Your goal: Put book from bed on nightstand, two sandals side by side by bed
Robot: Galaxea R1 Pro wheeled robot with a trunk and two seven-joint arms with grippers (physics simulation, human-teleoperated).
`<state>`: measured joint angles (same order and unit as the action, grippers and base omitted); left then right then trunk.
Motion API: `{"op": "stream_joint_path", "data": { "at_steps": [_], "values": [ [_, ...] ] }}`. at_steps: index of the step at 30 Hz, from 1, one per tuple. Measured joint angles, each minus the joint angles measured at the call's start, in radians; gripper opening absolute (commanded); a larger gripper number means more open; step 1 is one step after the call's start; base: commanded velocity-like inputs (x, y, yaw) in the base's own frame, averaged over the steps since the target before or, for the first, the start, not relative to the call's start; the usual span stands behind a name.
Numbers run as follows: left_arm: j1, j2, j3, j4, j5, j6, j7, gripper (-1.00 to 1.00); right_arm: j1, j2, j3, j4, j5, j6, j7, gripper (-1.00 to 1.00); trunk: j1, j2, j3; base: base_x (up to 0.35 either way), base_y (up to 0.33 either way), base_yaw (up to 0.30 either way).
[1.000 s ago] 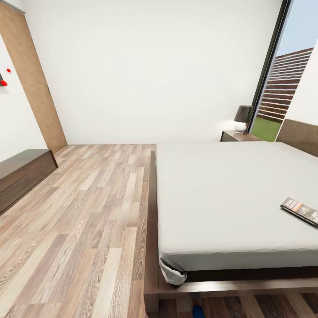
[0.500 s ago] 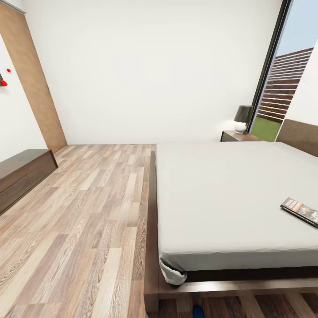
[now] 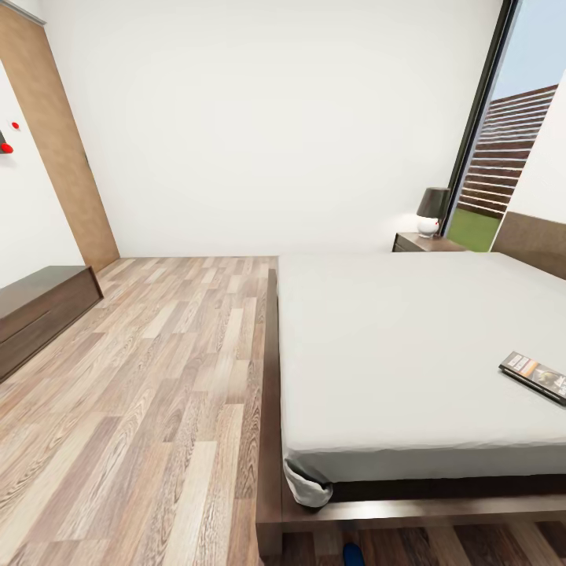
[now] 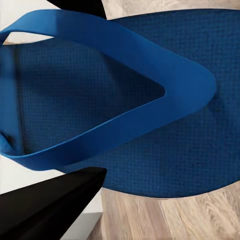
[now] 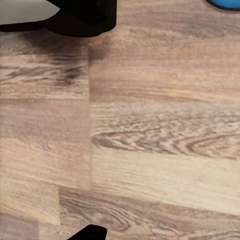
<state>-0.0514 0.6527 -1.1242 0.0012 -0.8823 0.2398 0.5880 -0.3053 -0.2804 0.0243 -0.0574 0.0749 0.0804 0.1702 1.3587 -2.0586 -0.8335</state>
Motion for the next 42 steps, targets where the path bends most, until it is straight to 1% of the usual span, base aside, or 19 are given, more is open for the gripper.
{"op": "stream_joint_path", "data": {
  "at_steps": [3, 4, 6, 7, 8, 9, 15, 19, 20, 21, 22, 26, 29, 42],
  "values": [
    [0.002, 0.000, -0.009, -0.001, -0.058, 0.002, 0.000, -1.00, 0.000, 0.000, 0.000, 0.000, 0.000, 0.000, 0.000, 1.00, 0.000, 0.000, 0.000, 0.000, 0.000, 0.000],
    [0.003, -0.002, -0.016, -0.001, -0.103, 0.005, -0.001, -1.00, 0.000, 0.000, 0.000, 0.000, 0.000, 0.000, 0.000, 1.00, 0.000, 0.000, 0.000, 0.000, 0.000, 0.000],
    [0.003, -0.007, -0.015, -0.001, -0.140, 0.007, -0.003, -1.00, 0.000, 0.000, 0.000, 0.000, 0.000, 0.000, 0.000, 1.00, 0.000, 0.000, 0.000, 0.000, 0.000, 0.000],
    [0.004, -0.015, -0.021, -0.001, -0.167, 0.010, -0.004, -1.00, 0.000, 0.000, 0.000, 0.000, 0.000, 0.000, -0.001, 1.00, 0.000, 0.000, 0.000, 0.000, 0.000, 0.000],
    [0.003, -0.019, -0.016, 0.000, -0.175, 0.011, -0.004, -1.00, 0.000, 0.000, 0.000, 0.000, 0.000, 0.000, -0.001, 1.00, 0.000, 0.000, 0.000, 0.000, 0.000, 0.000],
    [0.003, -0.024, -0.020, 0.001, -0.189, 0.013, -0.004, -1.00, 0.000, -0.001, 0.000, 0.000, 0.000, 0.000, -0.002, 1.00, 0.000, 0.000, 0.000, 0.000, 0.000, 0.000],
    [0.002, -0.032, -0.018, 0.002, -0.209, 0.020, -0.012, -1.00, 0.000, -0.001, -0.001, 0.000, 0.000, 0.000, -0.003, 1.00, 0.000, 0.000, 0.000, 0.000, 0.000, 0.000],
    [0.002, -0.034, -0.019, 0.003, -0.219, 0.024, -0.038, -1.00, 0.001, -0.001, 0.000, 0.000, 0.000, 0.000, -0.004, 1.00, 0.000, 0.000, 0.000, 0.000, 0.000, 0.000],
    [0.002, -0.034, -0.020, 0.003, -0.219, 0.024, -0.038, -1.00, 0.001, -0.001, 0.000, 0.000, 0.000, 0.000, -0.004, 1.00, 0.000, 0.000, 0.000, 0.000, 0.000, 0.000],
    [0.002, -0.035, -0.019, 0.002, -0.221, 0.024, -0.052, -1.00, 0.001, -0.001, 0.000, 0.000, 0.000, 0.000, -0.004, 1.00, 0.000, 0.000, 0.000, 0.000, 0.000, 0.000],
    [0.002, -0.035, -0.020, 0.002, -0.221, 0.024, -0.053, -1.00, 0.001, -0.001, 0.000, 0.000, 0.000, 0.000, -0.004, 1.00, 0.000, 0.000, 0.000, 0.000, 0.000, 0.000],
    [0.001, -0.036, -0.021, 0.002, -0.224, 0.026, -0.086, -1.00, 0.001, 0.000, 0.000, 0.000, 0.000, 0.000, -0.004, 1.00, 0.000, 0.000, 0.000, 0.000, 0.000, 0.000],
    [0.002, -0.044, -0.023, 0.001, -0.226, 0.026, -0.101, -1.00, 0.001, 0.000, 0.000, 0.000, 0.000, 0.000, -0.005, 1.00, 0.000, 0.000, 0.000, 0.000, 0.000, 0.000],
    [0.001, -0.058, -0.032, 0.000, -0.226, 0.028, -0.111, -1.00, 0.002, 0.000, 0.000, 0.000, 0.000, 0.000, -0.005, 1.00, 0.000, 0.000, 0.000, 0.043, -0.017, 0.000]
  ]
}}
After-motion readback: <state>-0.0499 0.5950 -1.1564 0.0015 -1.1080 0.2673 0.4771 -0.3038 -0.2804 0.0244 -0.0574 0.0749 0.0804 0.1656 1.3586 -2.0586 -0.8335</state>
